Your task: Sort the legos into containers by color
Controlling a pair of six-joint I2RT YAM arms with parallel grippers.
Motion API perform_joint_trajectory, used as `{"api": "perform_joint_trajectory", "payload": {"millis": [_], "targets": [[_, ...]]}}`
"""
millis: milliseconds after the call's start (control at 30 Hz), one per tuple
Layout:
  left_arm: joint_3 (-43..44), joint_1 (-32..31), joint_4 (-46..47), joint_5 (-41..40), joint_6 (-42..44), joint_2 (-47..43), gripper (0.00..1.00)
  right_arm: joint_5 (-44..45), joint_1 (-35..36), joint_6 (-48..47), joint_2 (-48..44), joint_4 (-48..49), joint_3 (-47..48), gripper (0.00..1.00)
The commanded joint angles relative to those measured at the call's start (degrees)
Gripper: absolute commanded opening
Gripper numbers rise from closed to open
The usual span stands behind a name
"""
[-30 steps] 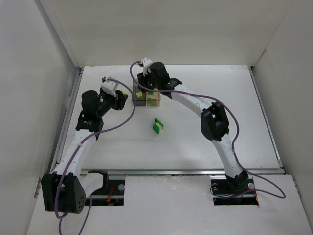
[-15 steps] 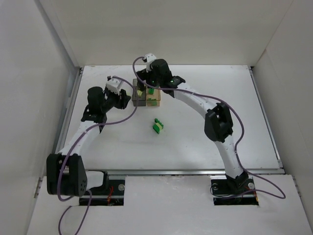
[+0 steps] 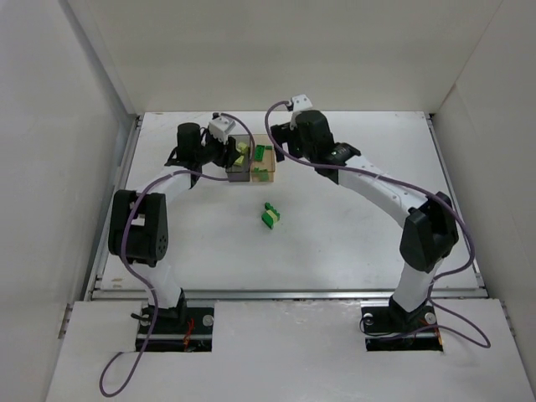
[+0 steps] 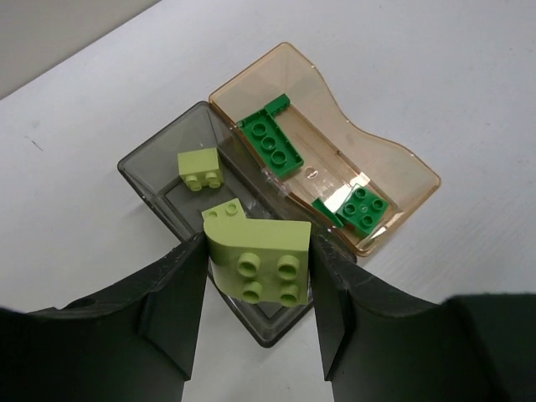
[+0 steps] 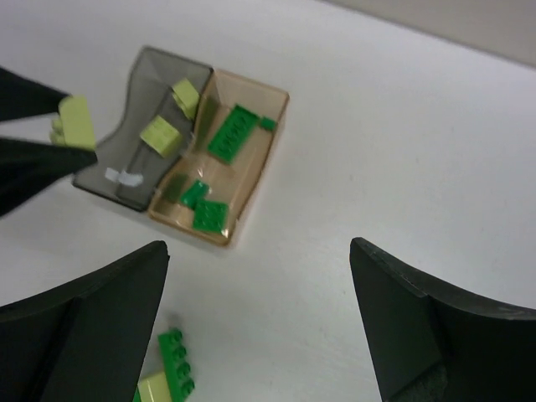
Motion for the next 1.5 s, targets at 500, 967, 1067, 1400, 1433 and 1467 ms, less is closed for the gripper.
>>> {"api": "perform_joint_trajectory", "payload": {"millis": [500,967,1067,1400,1433,1467], "targets": [[4.15,-0.03,-6.67,3.55,4.98,-4.67,0.95,-16.71,1.72,-6.69,-6.45,-5.98,-11.33,0.90],[-21.06,1.11,-12.50,-6.46,3.67,-29.72,0.94,-20.48,4.71,3.03,3.64,-10.47,-6.07,0.84],[-24.05,1.11,-11.35,-7.09,2.43,-31.84,0.95,-19.24,5.23,4.63,6.89,-11.08,-4.40,0.78],[-28.01,0.58,-7.31,-8.84,1.72,-35.18,0.95,-11.69,7.43,6.30,15.16,-13.63,2.36,0.64],[-28.01,0.58,-7.31,-8.84,1.72,-35.19,0.95,-10.55,7.43,6.82,15.69,-14.33,2.37,0.61],[-28.54,0.58,-7.31,-8.84,1.72,-35.89,0.95,-9.84,7.43,7.44,16.22,-14.33,2.37,0.59]]}}
